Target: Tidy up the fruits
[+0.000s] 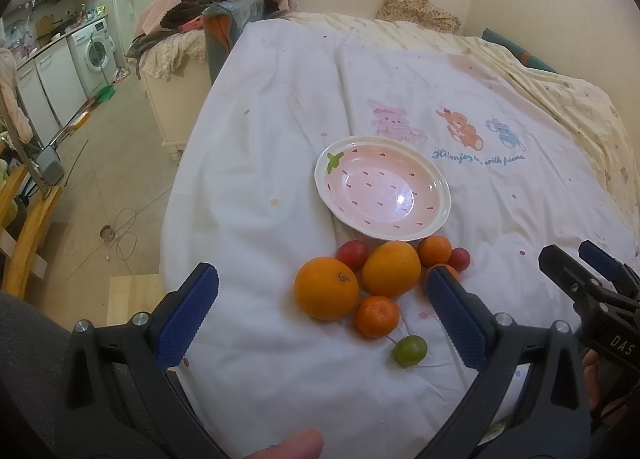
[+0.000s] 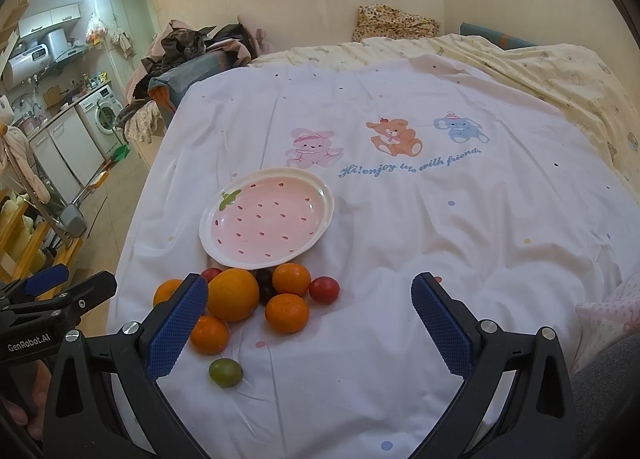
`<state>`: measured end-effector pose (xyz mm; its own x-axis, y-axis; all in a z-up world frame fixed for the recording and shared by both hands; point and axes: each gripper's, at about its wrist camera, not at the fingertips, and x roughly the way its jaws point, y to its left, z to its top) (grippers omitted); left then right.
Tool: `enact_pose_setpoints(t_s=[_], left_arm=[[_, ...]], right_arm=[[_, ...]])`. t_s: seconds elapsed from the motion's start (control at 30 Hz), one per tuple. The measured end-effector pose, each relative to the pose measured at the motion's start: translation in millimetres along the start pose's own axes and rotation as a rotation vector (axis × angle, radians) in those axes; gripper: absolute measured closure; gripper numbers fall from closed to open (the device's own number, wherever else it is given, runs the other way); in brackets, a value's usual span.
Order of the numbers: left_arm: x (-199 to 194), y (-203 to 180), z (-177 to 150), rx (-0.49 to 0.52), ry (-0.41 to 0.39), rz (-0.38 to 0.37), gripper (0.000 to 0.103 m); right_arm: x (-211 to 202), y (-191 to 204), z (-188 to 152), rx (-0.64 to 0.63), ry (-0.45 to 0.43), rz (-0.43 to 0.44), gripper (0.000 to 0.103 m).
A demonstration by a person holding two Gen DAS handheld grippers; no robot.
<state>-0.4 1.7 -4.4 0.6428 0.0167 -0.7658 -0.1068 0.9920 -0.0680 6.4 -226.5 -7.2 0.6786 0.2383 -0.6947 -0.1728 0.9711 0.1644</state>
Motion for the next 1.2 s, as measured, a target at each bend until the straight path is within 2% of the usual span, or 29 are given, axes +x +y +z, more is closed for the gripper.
enact_pose_setpoints(t_s=[1.2], left_arm=[[0.8, 0.0, -0.5, 0.002, 0.000, 0.000, 0.000]], right_arm=[[3.1, -3.1, -0.7, 0.001, 0.002, 0.001, 0.000]])
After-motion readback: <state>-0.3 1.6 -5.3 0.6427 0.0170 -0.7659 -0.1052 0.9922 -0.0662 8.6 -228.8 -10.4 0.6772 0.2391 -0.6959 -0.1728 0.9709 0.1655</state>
